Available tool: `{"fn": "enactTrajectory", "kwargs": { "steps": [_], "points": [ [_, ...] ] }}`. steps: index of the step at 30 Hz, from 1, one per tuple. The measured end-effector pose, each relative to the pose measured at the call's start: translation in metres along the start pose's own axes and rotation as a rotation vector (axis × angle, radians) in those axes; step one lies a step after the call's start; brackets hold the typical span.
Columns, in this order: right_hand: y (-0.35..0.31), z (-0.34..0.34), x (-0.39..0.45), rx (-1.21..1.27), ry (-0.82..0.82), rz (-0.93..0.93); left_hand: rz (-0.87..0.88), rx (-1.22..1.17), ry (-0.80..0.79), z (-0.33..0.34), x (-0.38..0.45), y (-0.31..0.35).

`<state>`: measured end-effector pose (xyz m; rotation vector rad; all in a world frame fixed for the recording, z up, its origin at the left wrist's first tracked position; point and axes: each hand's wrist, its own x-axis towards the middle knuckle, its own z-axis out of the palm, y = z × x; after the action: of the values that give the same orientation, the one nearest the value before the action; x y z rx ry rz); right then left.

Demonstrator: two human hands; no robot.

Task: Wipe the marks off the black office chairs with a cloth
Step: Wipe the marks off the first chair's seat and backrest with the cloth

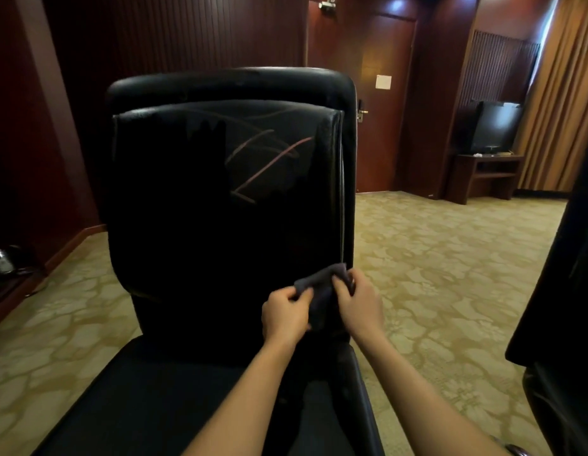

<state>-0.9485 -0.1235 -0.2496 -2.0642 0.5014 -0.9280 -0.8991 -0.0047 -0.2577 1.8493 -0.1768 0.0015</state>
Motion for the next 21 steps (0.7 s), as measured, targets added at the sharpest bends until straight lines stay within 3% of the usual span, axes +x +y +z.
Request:
{"fn": "enactTrajectory", "kwargs": {
  "steps": [3,9,17,21],
  "points": [
    [-0.029,-0.006,0.025,0.067,0.049,-0.042,0.014,-0.192,-0.038,-0.007,0.006,0.044],
    [-0.098,-0.017,0.066,0.089,0.206,-0.162,0.191,-0.301,-0.047,-0.05,0.033,0.105],
    [-0.192,-0.032,0.133,-0.047,0.33,-0.143,0.437,-0.167,-0.001,-0.084,0.092,0.194],
    [-0.225,-0.047,0.168,-0.23,0.305,-0.128,0.526,0.104,0.098,-0.093,0.115,0.24]
  ]
}}
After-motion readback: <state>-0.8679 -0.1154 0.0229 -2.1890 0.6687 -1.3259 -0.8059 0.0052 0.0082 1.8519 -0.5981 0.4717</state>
